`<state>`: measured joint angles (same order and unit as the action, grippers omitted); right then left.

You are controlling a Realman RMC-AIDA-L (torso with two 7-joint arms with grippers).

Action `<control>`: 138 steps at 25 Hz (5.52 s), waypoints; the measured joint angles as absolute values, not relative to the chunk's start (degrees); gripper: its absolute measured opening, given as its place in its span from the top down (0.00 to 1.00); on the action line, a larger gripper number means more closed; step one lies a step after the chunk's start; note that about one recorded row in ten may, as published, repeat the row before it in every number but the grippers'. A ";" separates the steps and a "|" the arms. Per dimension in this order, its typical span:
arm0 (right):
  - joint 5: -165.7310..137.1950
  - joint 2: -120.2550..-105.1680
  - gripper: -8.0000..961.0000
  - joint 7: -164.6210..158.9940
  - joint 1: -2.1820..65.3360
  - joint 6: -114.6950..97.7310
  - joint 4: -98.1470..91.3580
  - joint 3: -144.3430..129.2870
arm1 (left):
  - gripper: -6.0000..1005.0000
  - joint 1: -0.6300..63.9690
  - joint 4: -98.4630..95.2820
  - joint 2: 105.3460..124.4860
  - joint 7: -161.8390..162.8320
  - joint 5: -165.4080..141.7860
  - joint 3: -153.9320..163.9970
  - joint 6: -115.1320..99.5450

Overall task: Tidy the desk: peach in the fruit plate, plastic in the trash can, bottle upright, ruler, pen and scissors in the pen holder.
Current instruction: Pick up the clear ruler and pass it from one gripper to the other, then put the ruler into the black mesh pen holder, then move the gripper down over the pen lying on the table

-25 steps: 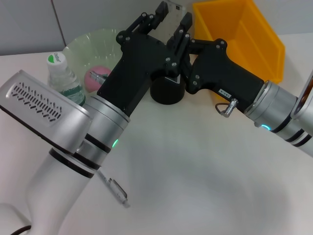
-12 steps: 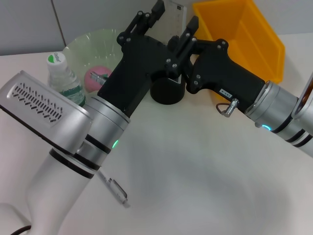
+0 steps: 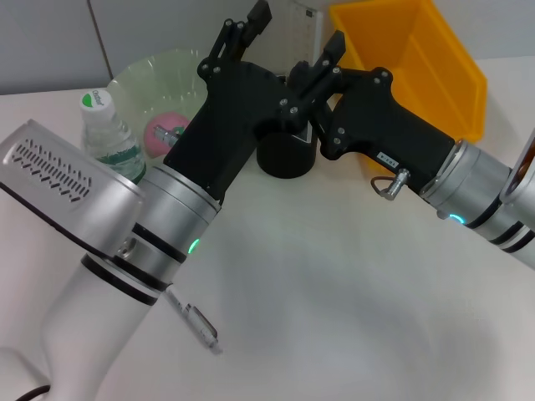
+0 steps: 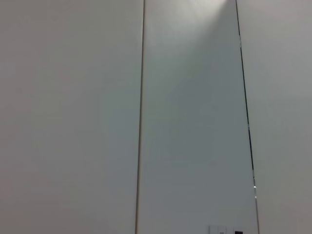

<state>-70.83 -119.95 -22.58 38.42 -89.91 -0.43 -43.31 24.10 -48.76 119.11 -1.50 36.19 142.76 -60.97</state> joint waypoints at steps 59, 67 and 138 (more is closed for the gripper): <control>-71.01 -119.88 0.99 -26.65 51.63 -53.94 1.76 -29.88 | 0.15 13.61 -42.53 114.61 55.42 -26.46 110.83 -66.88; -71.28 -119.88 0.99 -26.55 52.08 -52.91 1.76 -30.35 | 0.15 13.55 -42.45 114.60 55.23 -26.46 110.83 -66.89; -120.92 -117.78 0.20 -88.06 24.91 -100.52 -45.50 -38.65 | 0.15 20.19 -49.60 111.83 78.56 -77.07 75.97 -88.07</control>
<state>-120.92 -117.78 -88.06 24.91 -100.52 -45.50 -38.65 20.19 -49.60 111.83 78.56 -77.07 75.97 -88.07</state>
